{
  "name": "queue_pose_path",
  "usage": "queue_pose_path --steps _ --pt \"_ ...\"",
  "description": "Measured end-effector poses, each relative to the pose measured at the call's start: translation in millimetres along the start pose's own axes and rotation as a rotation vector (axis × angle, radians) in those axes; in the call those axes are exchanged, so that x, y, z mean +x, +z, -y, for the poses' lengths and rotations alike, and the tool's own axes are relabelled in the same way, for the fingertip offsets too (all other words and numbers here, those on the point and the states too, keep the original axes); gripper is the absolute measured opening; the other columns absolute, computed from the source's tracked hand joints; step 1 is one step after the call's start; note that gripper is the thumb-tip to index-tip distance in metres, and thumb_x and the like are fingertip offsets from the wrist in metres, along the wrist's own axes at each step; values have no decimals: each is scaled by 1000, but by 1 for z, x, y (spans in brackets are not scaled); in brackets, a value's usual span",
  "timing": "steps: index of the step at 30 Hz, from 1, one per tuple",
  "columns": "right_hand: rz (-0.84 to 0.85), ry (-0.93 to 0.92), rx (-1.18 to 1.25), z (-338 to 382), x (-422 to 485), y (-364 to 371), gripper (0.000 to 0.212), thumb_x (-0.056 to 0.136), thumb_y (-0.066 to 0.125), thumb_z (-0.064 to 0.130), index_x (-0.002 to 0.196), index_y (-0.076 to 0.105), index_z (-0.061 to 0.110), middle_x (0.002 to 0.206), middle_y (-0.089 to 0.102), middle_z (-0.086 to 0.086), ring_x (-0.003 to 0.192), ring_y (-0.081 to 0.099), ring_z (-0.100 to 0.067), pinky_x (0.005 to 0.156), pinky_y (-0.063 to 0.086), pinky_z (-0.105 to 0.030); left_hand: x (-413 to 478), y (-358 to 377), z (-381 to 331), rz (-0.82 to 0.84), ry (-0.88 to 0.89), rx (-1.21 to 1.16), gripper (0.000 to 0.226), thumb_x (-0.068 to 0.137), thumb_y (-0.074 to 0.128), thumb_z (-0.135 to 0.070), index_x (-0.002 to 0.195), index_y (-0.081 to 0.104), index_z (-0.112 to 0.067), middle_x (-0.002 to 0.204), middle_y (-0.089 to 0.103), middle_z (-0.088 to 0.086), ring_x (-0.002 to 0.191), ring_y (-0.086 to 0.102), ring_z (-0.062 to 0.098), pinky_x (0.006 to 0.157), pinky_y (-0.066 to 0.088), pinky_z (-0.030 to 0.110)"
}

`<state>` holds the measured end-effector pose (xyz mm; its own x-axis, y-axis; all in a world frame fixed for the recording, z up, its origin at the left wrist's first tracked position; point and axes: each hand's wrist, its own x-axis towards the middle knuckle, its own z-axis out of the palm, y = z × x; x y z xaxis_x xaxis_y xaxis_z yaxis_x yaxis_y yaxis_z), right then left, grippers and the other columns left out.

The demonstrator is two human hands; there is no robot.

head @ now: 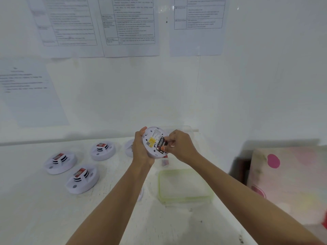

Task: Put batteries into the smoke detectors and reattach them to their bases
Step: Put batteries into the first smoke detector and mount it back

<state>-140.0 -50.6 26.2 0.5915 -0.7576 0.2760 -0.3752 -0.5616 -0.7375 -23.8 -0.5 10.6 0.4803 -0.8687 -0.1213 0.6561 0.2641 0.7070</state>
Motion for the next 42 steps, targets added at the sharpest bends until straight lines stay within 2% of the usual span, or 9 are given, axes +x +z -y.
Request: queue_pose_path --steps 10,15,19,24,27,29,33,38,42 --pt "32 65 -27 3 5 -7 33 69 80 12 93 67 -7 95 69 -20 74 55 -16 56 39 -14 4 -1 4 -12 28 -10 52 92 38 -31 49 65 -21 62 63 3 62 59 21 67 45 33" --pt "77 51 -6 -1 10 -7 31 74 76 6 101 68 -6 97 70 -20 73 62 -19 55 41 -5 8 -6 3 -4 -11 6 59 92 35 -31 41 63 -19 54 59 3 59 55 22 69 41 33" --pt "94 4 -82 -3 12 0 19 84 66 7 96 70 -6 66 55 -6 75 53 -21 54 35 -11 7 -4 -1 -11 -23 17 50 89 37 -35 52 63 -15 62 56 7 58 50 24 64 40 29" --pt "16 -63 -117 -11 14 9 26 88 62 18 103 67 -3 79 44 3 81 46 -15 66 36 -21 11 -6 -2 -25 9 39 50 90 37 -35 52 64 -15 60 57 6 54 53 22 63 42 28" --pt "-50 -68 -1 -8 17 4 28 79 72 14 104 70 3 93 56 -4 85 48 -13 68 35 -17 11 -3 -6 -2 40 22 52 92 35 -32 52 65 -20 60 61 2 54 58 18 63 46 28" --pt "-51 26 163 -4 19 -5 34 72 78 7 104 68 1 100 64 -10 81 55 -14 70 44 -21 14 -1 -8 -33 76 0 28 90 39 -32 78 61 -20 75 61 4 68 58 21 68 48 32" --pt "27 179 414 0 22 -14 45 66 79 -3 105 58 4 84 63 -2 74 60 -15 68 51 -25 16 -2 -9 -53 57 -28 18 87 43 -34 97 53 -22 96 58 8 90 55 27 90 44 47" --pt "172 266 512 3 20 -14 35 78 70 1 112 60 1 97 65 -10 91 62 -21 89 51 -34 4 -4 -13 -7 49 21 27 90 39 -32 78 59 -18 86 60 9 83 55 26 89 43 42" --pt "158 414 646 11 15 7 24 90 49 -3 113 56 -2 81 59 -8 67 57 -14 69 48 -18 1 -30 -31 -16 125 -3 21 90 42 -32 78 55 -21 87 60 5 84 56 23 85 44 38"
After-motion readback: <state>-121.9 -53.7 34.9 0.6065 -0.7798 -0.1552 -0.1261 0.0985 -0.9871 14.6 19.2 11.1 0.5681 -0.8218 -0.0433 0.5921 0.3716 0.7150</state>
